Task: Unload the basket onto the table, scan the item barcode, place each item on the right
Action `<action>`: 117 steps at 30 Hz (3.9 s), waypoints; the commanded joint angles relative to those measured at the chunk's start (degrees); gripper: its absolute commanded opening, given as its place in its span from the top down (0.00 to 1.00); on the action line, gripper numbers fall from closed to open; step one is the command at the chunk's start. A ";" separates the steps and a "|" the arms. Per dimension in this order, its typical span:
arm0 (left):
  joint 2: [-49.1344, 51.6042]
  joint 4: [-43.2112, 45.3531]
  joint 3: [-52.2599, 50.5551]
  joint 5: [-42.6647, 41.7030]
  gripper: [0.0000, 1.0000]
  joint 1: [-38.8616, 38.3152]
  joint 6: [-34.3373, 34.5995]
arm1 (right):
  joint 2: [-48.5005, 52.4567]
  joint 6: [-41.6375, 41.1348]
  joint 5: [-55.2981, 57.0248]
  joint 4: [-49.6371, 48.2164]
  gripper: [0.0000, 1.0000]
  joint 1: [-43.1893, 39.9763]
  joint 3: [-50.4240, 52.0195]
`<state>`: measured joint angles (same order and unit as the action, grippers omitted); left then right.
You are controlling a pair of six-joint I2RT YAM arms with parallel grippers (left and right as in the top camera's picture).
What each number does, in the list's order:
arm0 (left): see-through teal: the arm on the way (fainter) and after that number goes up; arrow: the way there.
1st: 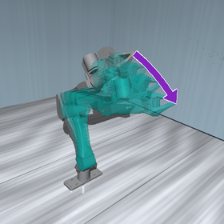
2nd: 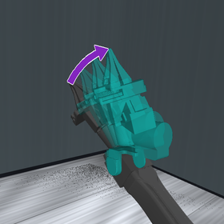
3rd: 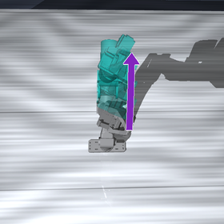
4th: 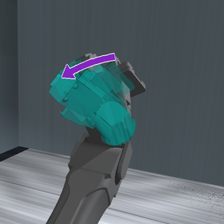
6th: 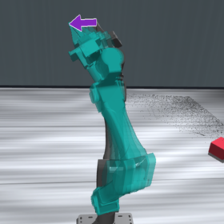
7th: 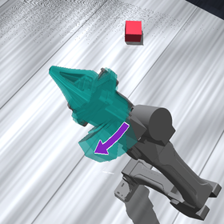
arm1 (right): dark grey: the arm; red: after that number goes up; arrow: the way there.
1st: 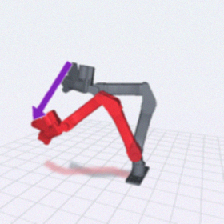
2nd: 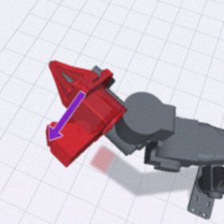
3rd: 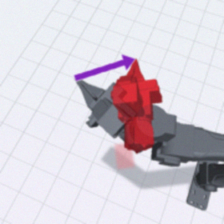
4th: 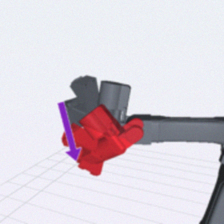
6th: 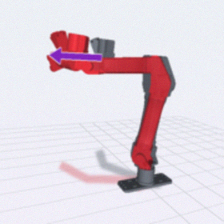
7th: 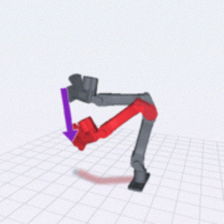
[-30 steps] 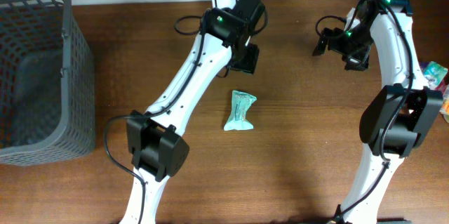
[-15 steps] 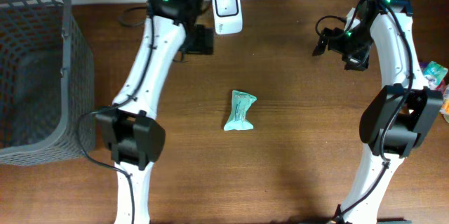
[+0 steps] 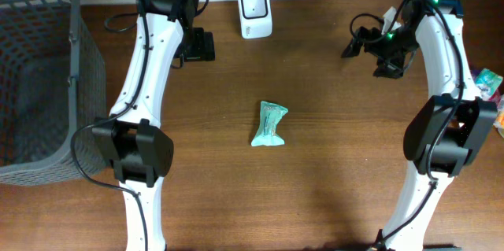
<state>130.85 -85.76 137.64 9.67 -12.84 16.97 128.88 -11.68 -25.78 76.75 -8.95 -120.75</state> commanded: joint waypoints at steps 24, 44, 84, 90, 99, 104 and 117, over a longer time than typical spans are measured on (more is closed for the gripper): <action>0.52 -0.04 0.72 0.48 0.01 -0.15 0.57 | -17.42 7.78 -1.44 13.05 0.09 23.61 15.23; 0.52 -0.04 0.72 0.48 0.01 -0.15 0.57 | -31.47 -16.70 -8.04 -45.77 0.01 23.56 62.16; 0.52 -0.04 0.72 0.48 0.01 -0.11 0.57 | -24.22 -29.55 34.16 -8.81 0.96 28.81 37.73; 0.52 -0.04 0.72 0.48 0.01 -0.22 0.57 | -20.04 -41.44 43.21 -6.99 0.96 28.81 41.46; 0.52 -0.04 0.72 0.48 0.01 -0.22 0.57 | -14.97 -42.51 43.15 -7.28 0.96 28.85 41.46; 0.52 -0.04 0.72 0.48 0.01 -0.22 0.57 | -14.71 -40.65 42.60 -8.15 0.81 30.40 41.46; 0.52 -0.04 0.72 0.48 0.01 -0.22 0.57 | -14.71 -27.50 33.48 -13.03 0.45 35.80 34.86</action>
<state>130.85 -85.76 137.64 9.69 -12.84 16.97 113.75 -45.12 10.46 62.30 27.70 -81.10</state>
